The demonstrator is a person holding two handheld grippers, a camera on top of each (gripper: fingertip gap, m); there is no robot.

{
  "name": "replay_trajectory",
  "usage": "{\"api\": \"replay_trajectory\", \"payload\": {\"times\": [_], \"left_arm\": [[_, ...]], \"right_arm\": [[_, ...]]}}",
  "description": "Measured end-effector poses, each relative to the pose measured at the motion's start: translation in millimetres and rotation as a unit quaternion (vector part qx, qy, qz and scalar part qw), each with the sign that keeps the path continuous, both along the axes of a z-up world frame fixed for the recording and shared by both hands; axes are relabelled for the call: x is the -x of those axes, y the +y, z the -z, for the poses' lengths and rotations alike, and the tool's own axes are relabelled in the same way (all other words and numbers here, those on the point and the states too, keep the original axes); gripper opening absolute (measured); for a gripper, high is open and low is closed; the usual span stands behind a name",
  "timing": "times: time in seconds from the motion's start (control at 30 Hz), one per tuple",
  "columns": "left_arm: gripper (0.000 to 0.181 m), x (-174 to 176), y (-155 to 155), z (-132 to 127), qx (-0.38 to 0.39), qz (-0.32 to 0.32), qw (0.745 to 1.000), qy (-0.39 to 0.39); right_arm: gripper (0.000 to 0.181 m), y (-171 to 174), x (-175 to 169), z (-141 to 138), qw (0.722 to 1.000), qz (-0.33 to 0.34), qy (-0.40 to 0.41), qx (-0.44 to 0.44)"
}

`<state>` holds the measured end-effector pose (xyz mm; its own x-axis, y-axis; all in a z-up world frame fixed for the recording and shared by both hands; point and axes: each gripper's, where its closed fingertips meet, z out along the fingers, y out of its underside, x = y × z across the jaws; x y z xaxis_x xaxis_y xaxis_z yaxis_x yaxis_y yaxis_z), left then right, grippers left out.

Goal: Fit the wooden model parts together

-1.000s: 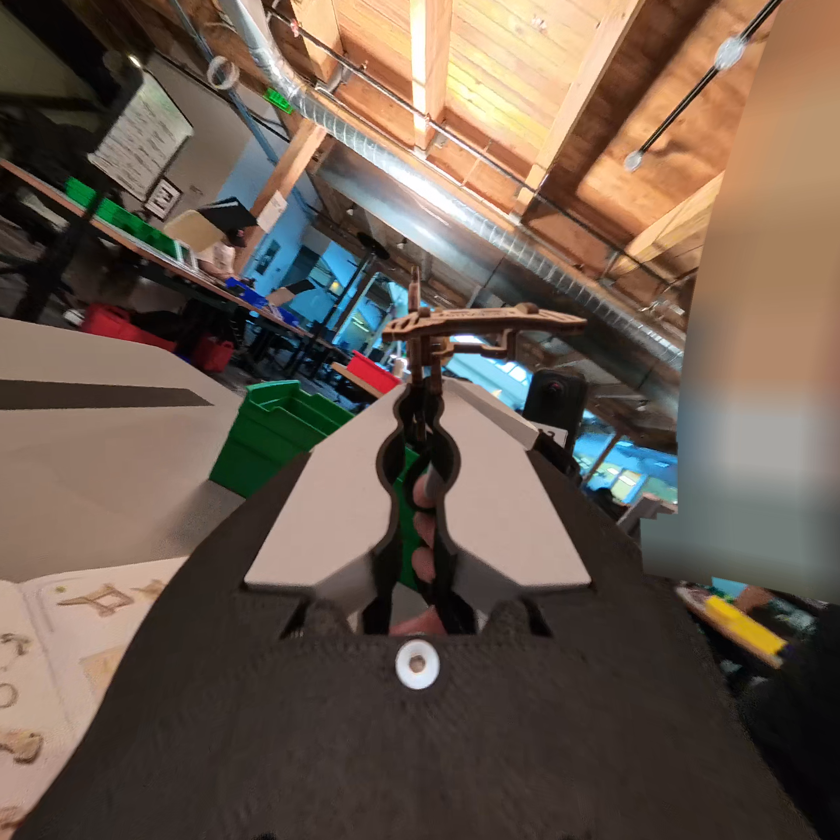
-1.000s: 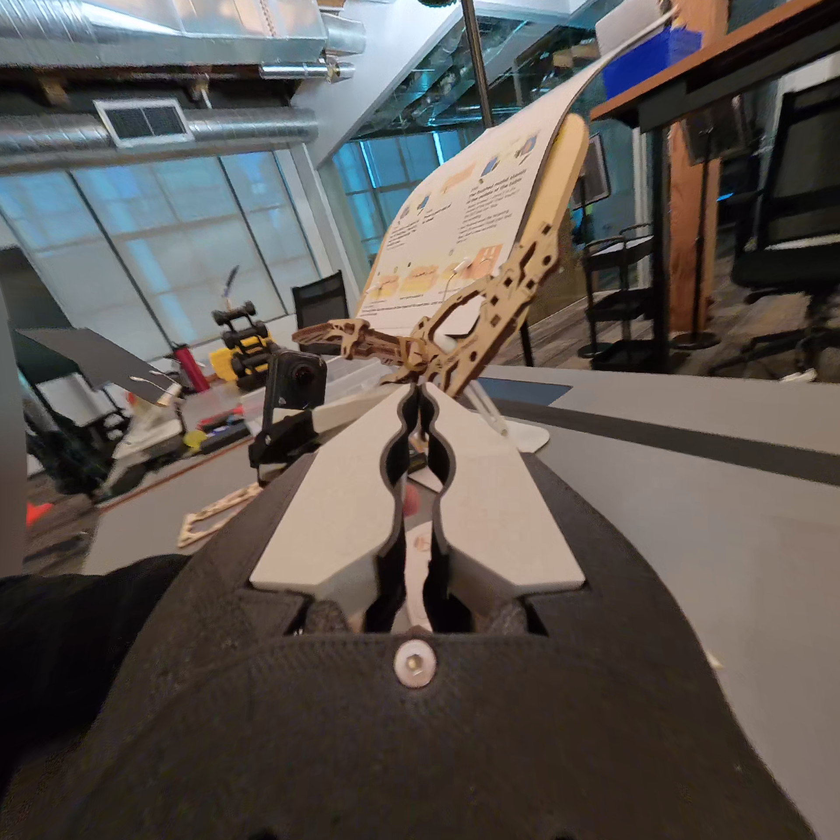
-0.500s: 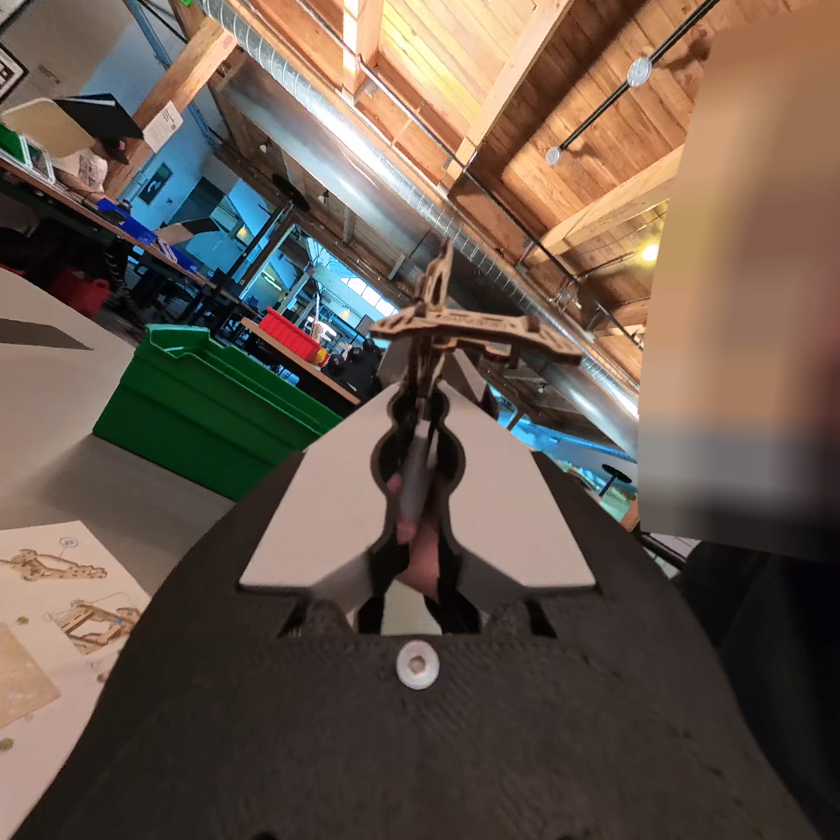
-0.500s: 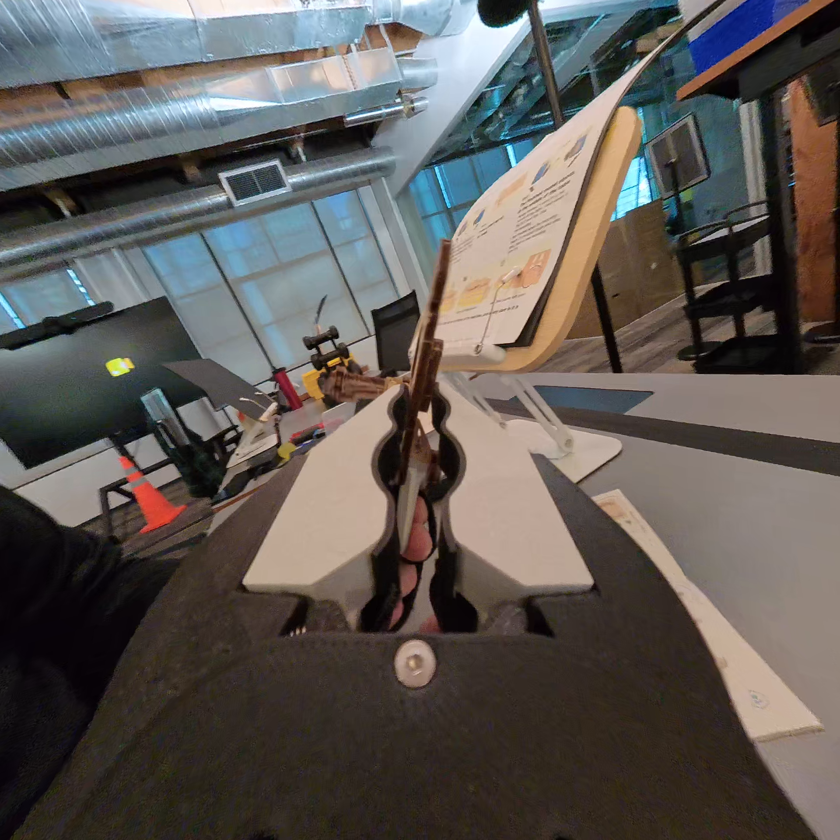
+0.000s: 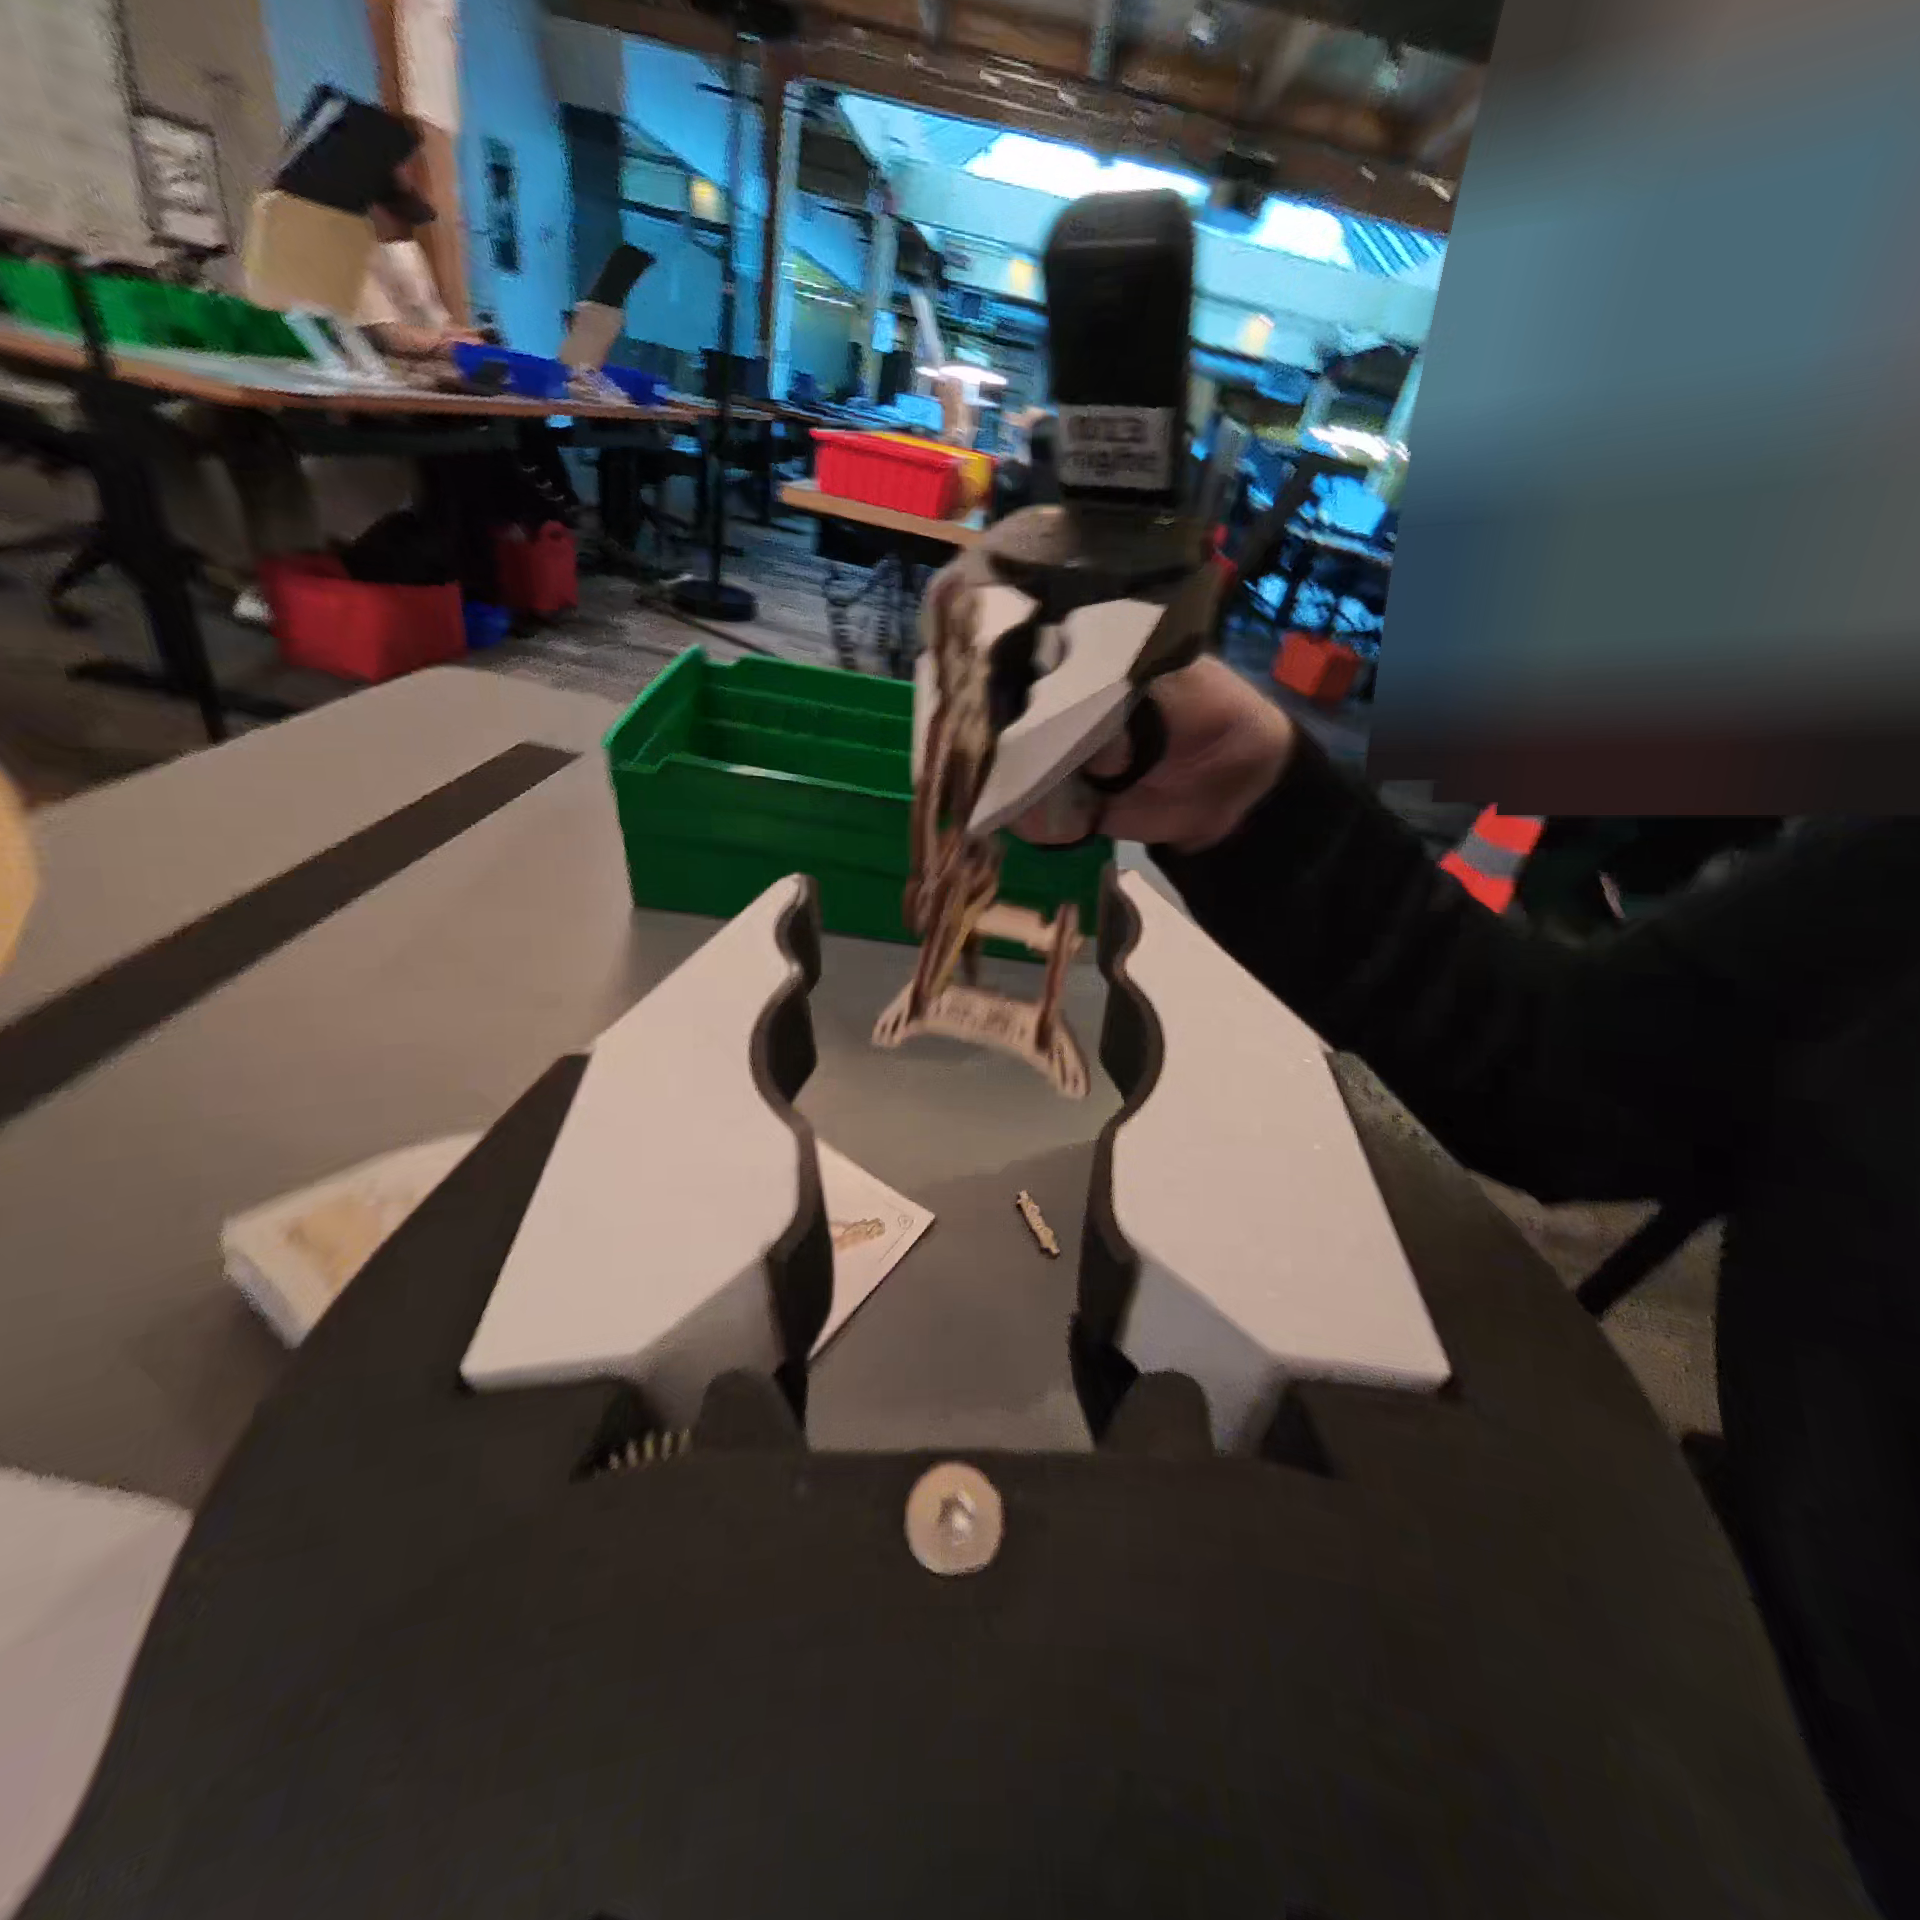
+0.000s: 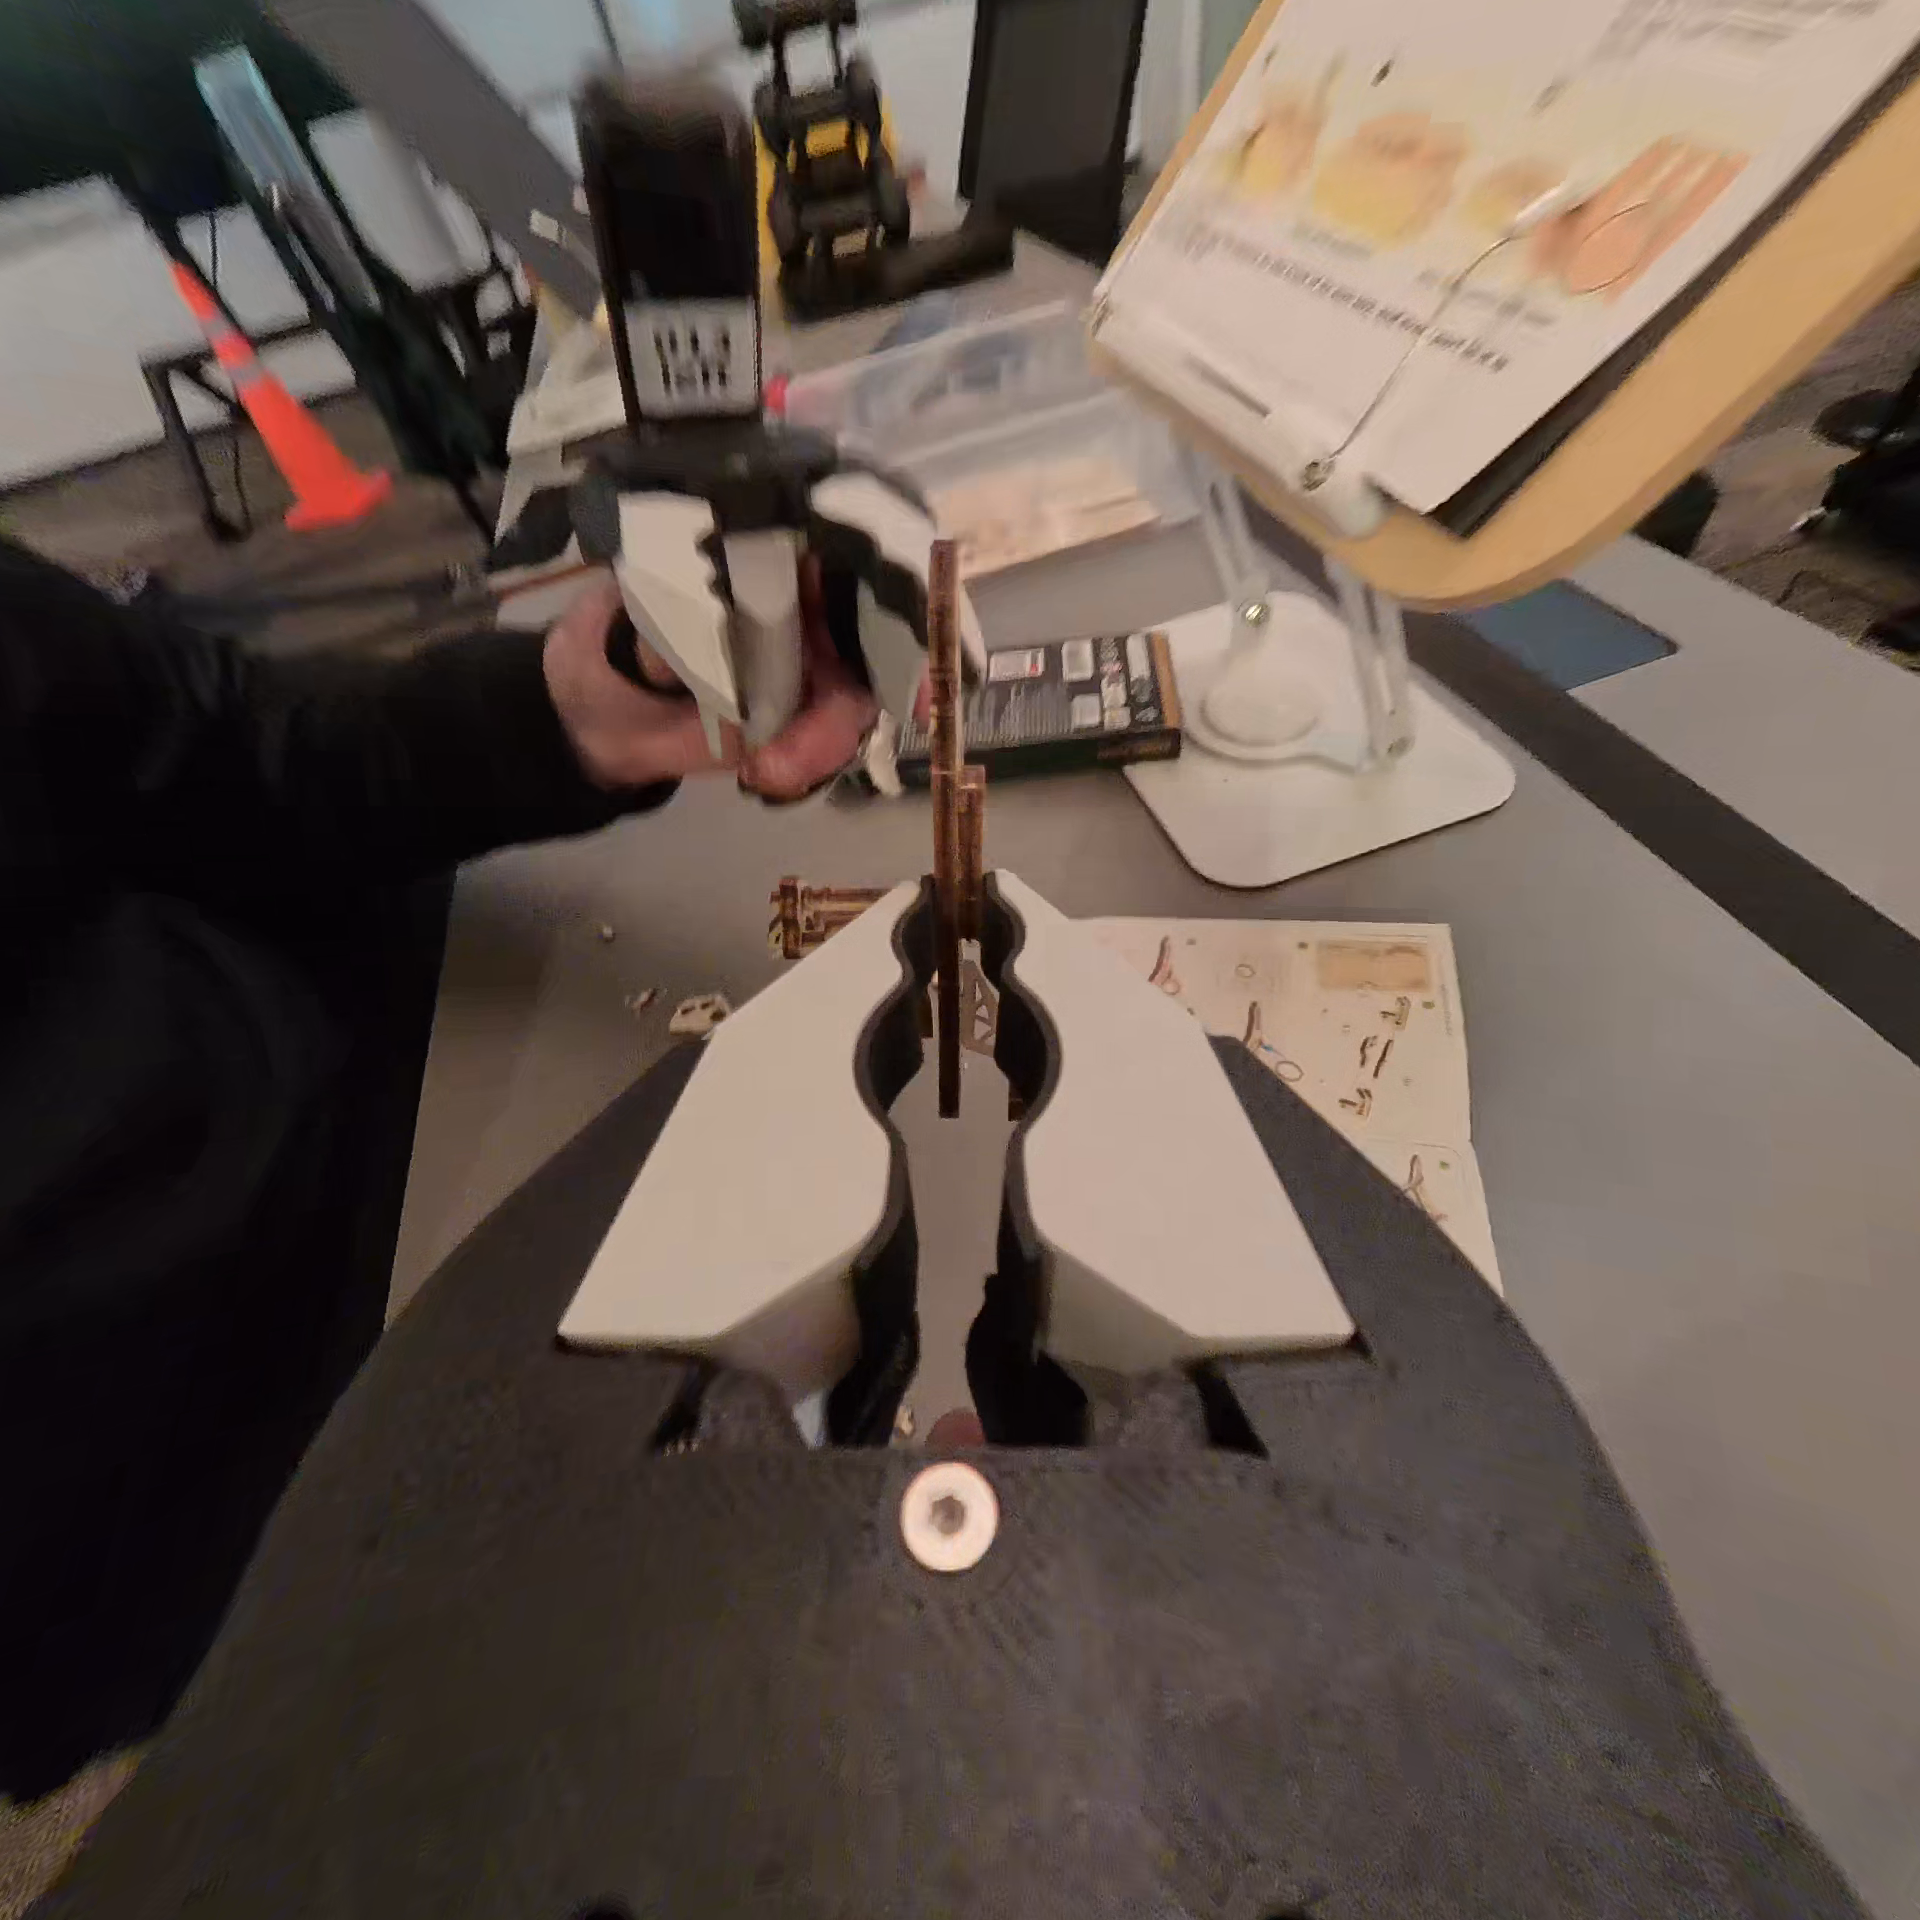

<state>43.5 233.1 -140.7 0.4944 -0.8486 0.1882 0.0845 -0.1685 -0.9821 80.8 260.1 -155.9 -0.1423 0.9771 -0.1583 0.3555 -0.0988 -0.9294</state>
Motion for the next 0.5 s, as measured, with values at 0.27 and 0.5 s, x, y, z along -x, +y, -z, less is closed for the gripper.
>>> {"api": "replay_trajectory", "payload": {"times": [0.27,0.5], "left_arm": [[0.018,-37.2,-5.3,8.0,-0.001,0.076,0.994,0.077],[0.000,-22.1,6.0,0.2,-0.057,0.012,0.997,0.054]], "right_arm": [[0.004,-29.1,14.4,10.6,0.991,-0.093,-0.088,-0.041],[0.018,-12.8,23.7,3.9,0.994,-0.044,-0.071,-0.067]]}}
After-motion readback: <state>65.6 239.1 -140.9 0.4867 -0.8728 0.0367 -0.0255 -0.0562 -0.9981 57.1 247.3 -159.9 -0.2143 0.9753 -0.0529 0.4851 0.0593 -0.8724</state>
